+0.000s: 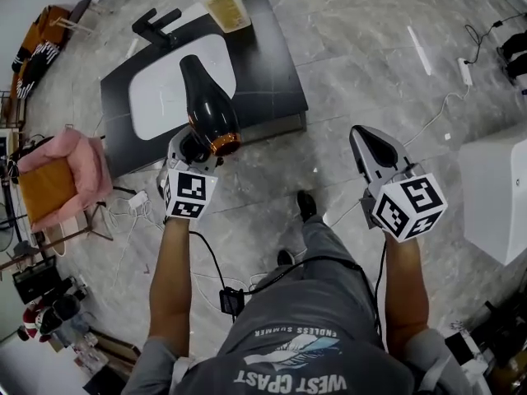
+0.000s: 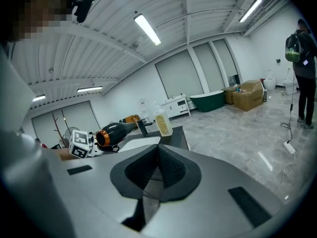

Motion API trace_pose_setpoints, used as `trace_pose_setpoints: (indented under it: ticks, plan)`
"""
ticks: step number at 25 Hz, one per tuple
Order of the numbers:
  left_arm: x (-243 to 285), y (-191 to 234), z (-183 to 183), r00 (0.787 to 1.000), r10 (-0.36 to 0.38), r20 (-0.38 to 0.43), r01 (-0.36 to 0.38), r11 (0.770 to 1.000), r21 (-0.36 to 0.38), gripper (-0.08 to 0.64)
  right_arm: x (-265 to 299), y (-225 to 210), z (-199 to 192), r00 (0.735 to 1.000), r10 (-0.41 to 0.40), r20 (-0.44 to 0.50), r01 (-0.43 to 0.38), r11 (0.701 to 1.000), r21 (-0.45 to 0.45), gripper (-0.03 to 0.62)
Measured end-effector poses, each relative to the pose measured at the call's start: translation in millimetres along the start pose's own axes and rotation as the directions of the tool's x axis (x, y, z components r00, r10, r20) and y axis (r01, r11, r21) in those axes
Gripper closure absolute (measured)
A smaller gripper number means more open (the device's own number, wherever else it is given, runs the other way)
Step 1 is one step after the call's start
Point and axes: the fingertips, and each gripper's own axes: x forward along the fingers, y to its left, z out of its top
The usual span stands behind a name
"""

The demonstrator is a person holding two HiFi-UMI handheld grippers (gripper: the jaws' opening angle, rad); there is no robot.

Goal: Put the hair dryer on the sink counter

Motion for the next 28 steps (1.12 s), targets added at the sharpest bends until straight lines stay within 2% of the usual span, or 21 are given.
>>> trace_pose_setpoints:
  ticks: [4,18,28]
  plan:
    - [33,-7,-12,0.999,-0.02,-0.042,0.021,0.999,0.029,0.348,6,-13,-9,1.0,-0.011,-0.015,0.011,1.0,0.011,0.565]
    - [111,-20,-48,0.99,-0.054,-0.13,0.06,0.997,0.041,0.348,24,-38,-35,0.996,-0.047,-0.077,0.051,0.997,0.053,0.565]
    - [143,-30,-68,0.975,-0.014,-0.22,0.056,0.981,0.185,0.348,40,-45,-52,0.993,-0.048,-0.106,0.056,0.995,0.082,0.565]
